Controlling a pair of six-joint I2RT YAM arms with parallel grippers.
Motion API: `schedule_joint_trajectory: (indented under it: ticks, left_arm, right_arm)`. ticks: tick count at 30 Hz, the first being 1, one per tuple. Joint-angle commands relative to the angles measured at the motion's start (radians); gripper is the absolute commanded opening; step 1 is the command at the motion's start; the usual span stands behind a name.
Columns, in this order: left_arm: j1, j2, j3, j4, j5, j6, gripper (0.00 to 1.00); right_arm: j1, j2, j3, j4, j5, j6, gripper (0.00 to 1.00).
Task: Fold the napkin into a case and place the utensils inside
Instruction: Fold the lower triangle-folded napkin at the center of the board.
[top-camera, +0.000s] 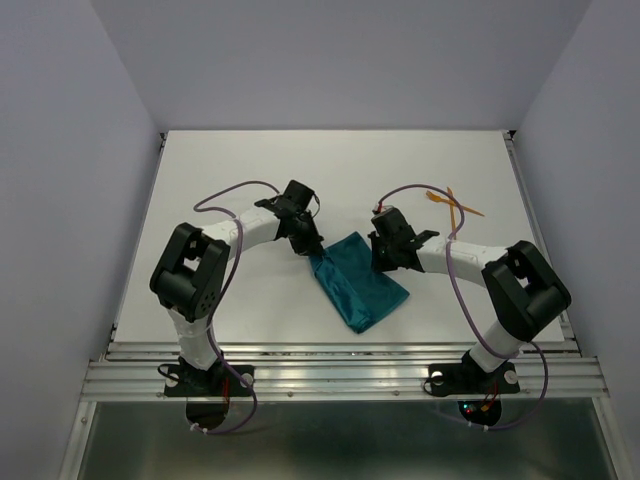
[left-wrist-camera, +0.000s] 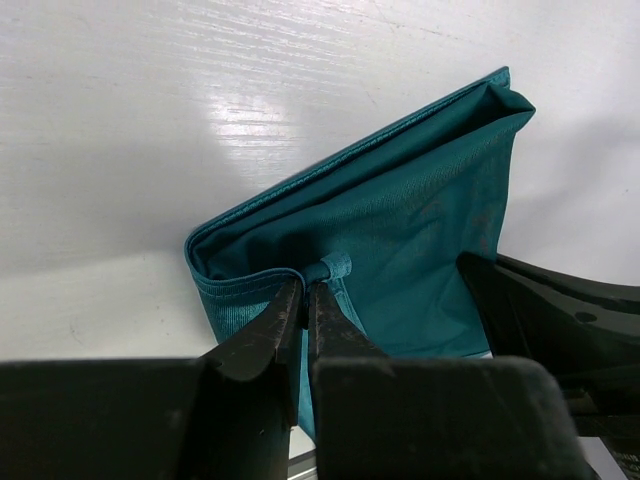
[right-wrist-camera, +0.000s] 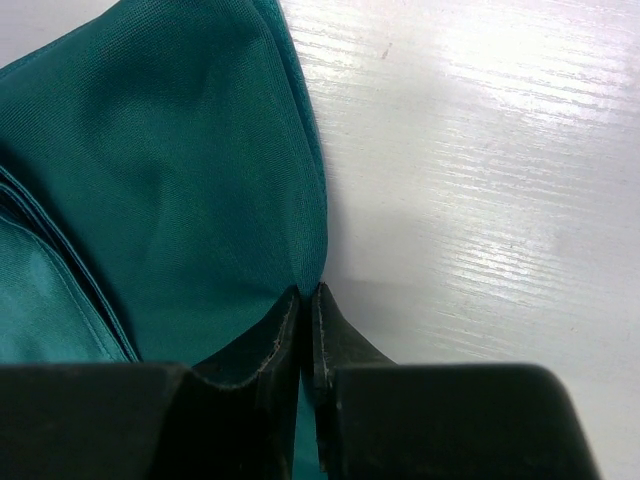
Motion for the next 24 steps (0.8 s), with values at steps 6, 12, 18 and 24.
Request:
schedule_joint_trajectory:
  ticks: [6, 12, 18, 24]
  left_arm:
    - [-0.007, 0.035, 0.050, -0.003, -0.003, 0.003, 0.00]
    - [-0.007, 0.044, 0.050, 0.003, -0.015, -0.012, 0.00]
    - [-0.006, 0.048, 0.058, 0.015, -0.025, -0.040, 0.00]
    - [-0.006, 0.033, 0.059, 0.017, -0.035, -0.067, 0.00]
  right_arm:
    - [-0.003, 0.024, 0.004, 0.013, -0.025, 0.007, 0.11]
    - [-0.003, 0.018, -0.006, 0.013, -0.028, 0.008, 0.11]
    - [-0.003, 0.013, -0.015, 0.014, -0.036, 0.013, 0.11]
    - [-0.003, 0.015, -0.021, 0.016, -0.039, 0.017, 0.11]
